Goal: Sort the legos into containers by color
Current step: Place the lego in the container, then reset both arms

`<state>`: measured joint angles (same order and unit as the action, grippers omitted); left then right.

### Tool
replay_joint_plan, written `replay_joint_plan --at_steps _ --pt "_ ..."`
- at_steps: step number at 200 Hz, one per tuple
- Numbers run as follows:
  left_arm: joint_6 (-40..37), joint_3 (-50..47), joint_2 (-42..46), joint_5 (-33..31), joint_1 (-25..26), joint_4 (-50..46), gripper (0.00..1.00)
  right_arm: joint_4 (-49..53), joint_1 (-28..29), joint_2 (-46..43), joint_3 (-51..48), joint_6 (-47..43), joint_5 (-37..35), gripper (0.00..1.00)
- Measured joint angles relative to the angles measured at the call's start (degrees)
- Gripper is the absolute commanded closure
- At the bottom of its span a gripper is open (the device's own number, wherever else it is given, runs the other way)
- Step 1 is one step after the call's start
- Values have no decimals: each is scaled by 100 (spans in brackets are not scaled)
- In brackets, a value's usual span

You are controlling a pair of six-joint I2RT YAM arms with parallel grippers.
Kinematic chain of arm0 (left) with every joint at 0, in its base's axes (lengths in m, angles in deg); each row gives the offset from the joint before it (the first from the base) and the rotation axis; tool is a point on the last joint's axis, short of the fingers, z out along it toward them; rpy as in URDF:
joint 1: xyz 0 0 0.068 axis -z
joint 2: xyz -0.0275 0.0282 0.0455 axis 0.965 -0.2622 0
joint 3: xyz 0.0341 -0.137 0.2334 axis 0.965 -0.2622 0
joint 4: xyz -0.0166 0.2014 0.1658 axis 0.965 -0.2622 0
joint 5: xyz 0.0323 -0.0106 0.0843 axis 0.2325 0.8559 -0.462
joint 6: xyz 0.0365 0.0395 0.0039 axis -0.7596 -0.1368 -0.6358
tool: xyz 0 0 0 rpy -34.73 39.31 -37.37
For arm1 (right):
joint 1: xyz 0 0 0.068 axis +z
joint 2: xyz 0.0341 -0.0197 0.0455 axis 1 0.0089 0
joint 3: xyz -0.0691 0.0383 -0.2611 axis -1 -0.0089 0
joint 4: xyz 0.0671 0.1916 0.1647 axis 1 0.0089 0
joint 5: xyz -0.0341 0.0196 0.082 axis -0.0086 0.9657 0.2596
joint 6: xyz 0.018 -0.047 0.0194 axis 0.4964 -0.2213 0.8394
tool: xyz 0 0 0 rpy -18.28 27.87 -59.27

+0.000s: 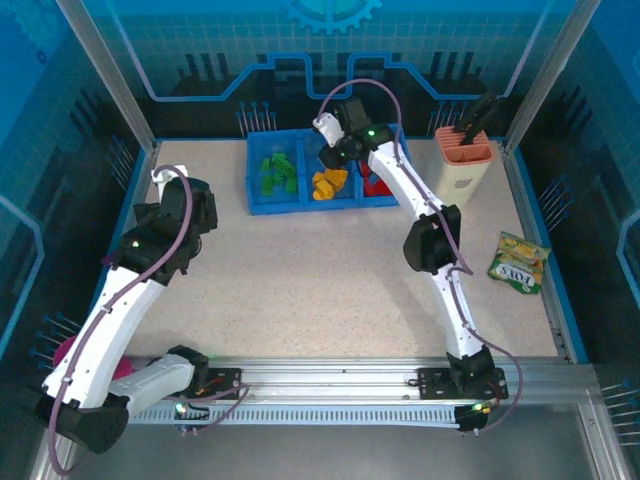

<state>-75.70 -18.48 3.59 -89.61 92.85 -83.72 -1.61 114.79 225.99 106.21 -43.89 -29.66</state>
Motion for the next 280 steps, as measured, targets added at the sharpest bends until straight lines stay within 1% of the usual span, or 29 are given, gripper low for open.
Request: replay_joint_plan --at_steps 22,65,81,112,165,218,256,271,280 --pt "181 177 -7 9 -2 -234 2 -11 -42 308 26 22 7 67" --pt "667 282 17 133 -4 -811 2 -219 -138 562 61 214 164 67" --pt "848 544 13 175 -7 -1137 1 -317 -157 758 260 337 275 67" --pt "1185 1049 101 291 -7 -1543 1 -549 -164 962 278 590 551 65" --pt "1727 1102 358 466 -7 -2151 1 -955 -170 1104 299 787 809 63" --pt "1799 1102 282 540 -11 -2229 1 -1060 -168 1128 319 769 828 50" --pt "1777 1069 299 629 -11 -2138 1 -1062 -164 1128 319 728 826 52" --pt "1757 883 402 667 -11 -1950 1 -1078 -157 1099 273 702 828 53" --pt "1733 688 494 702 -11 -1786 1 -1104 -151 1019 136 686 828 51"
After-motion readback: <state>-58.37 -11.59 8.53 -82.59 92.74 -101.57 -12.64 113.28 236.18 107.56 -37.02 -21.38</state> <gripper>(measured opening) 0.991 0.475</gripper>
